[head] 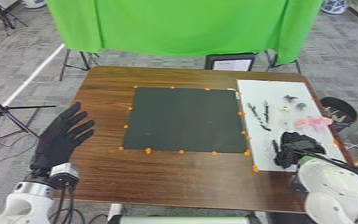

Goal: Arrange flowers

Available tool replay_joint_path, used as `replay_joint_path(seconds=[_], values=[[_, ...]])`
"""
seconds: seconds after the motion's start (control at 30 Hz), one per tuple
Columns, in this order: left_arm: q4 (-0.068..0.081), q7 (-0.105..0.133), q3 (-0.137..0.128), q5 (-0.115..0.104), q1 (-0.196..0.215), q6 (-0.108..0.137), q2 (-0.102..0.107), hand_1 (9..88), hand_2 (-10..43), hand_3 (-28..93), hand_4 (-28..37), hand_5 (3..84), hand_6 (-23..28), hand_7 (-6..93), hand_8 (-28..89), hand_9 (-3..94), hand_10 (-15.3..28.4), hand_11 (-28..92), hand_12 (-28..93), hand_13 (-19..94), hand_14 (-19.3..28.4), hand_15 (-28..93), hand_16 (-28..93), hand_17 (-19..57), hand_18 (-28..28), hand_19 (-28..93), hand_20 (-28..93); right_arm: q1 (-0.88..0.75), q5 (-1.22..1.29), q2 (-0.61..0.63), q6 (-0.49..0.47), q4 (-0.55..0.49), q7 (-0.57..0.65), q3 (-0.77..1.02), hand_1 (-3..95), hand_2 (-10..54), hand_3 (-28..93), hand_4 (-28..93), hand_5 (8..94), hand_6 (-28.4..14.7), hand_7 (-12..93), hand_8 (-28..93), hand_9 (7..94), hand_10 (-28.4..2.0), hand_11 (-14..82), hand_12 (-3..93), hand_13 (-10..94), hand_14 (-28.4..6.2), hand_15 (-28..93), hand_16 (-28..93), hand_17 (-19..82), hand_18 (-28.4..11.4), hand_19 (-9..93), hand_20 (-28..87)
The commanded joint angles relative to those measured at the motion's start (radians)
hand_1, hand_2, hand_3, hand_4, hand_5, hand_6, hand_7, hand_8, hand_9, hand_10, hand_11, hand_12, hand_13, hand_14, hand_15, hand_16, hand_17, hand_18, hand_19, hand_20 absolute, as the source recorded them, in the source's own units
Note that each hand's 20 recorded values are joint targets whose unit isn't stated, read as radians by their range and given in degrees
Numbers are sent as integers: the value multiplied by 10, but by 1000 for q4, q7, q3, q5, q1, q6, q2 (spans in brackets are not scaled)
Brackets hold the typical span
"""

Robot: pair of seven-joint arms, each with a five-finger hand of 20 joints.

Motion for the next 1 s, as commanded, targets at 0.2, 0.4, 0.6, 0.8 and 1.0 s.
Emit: replay_joint_path(seconds=[0.2,0.4,0.6,0.8,1.0], values=[[-2,-13,1,-5,4,-2,-6,242,-59,700,-283,257,36,191,-107,220,115,188,173,184,162,322,-3,-91,216,405,100,-112,112,-30,53,98,-111,-68,524,-95,680,-283,809,26,386,74,829,-85,601,448,759,-76,795,373,324,-177,814,340],[-1,-11,-1,-6,3,-1,-5,241,-58,701,-283,257,37,191,-107,220,116,188,173,184,162,322,-3,-91,216,406,100,-153,195,-38,261,104,-137,-30,405,-94,899,-229,723,2,514,240,792,-87,677,510,733,-91,836,412,300,-181,808,382],[0,-9,-3,-7,3,0,-2,239,-57,703,-283,258,37,191,-107,221,115,188,173,184,162,323,-3,-91,216,406,100,-147,232,-33,401,82,-168,17,303,-8,930,-103,665,-15,652,326,771,-85,793,512,712,-105,913,407,292,-184,812,396],[-2,-6,-6,-5,5,0,-2,239,-57,703,-283,258,37,190,-107,221,116,187,173,184,162,322,-3,-91,216,406,100,-142,213,-23,489,33,-182,67,291,-5,932,-63,673,-22,662,333,776,-87,812,511,712,-108,930,408,294,-186,817,399],[-3,-7,-6,-5,7,0,-3,238,-56,703,-283,258,37,190,-106,221,115,188,174,185,163,323,-3,-91,217,407,100,-122,173,-26,374,-23,-135,109,293,-15,932,-53,681,-26,653,342,779,-87,815,510,714,-111,932,415,296,-187,820,400]])
